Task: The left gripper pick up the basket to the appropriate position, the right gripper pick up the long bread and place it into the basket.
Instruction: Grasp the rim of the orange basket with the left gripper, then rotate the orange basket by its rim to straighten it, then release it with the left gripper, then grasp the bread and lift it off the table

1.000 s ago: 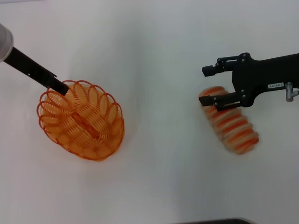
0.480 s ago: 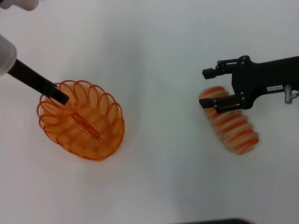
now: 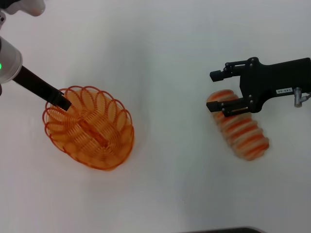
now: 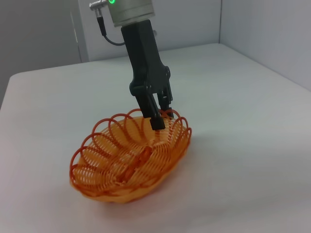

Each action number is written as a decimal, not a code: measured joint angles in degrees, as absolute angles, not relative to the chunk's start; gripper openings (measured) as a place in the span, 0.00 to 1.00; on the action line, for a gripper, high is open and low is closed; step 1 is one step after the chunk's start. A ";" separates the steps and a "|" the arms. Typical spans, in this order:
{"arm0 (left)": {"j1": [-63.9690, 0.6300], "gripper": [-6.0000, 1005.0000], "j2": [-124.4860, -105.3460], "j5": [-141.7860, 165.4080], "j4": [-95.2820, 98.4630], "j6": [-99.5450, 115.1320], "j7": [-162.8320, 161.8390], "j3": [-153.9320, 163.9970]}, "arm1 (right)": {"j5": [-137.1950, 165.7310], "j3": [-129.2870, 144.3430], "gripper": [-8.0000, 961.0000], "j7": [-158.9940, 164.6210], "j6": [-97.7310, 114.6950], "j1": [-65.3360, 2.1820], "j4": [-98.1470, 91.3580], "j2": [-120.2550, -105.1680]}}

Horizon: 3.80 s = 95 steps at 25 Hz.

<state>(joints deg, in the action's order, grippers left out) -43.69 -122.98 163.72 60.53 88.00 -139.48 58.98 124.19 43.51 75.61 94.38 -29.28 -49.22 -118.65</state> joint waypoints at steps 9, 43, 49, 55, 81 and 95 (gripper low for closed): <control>-44.05 0.19 -122.94 163.63 59.64 87.27 -140.62 58.84 | 124.19 43.51 0.84 75.59 94.31 -29.24 -49.22 -118.65; -40.15 0.05 -124.31 150.86 61.08 85.42 -155.74 40.27 | 123.97 42.90 0.84 66.90 97.68 -28.41 -49.22 -118.09; -35.32 0.05 -124.49 145.52 60.73 79.16 -157.69 42.44 | 124.09 42.97 0.84 66.05 97.79 -28.36 -49.22 -117.42; -31.50 0.05 -124.50 141.01 60.73 74.69 -158.90 45.77 | 124.10 42.98 0.84 65.96 97.85 -28.44 -49.22 -117.15; -26.22 0.37 -123.92 124.38 68.69 81.68 -136.86 38.49 | 123.58 40.07 0.84 71.91 99.87 -29.31 -49.33 -117.12; -24.92 0.40 -123.34 120.94 65.02 95.40 -95.05 32.60 | 119.17 38.43 0.84 87.61 99.79 -30.46 -49.55 -117.06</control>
<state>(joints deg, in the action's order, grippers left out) -24.92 -123.34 120.94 65.02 95.40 -95.05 32.60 119.17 38.43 87.61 99.79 -30.46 -49.55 -117.06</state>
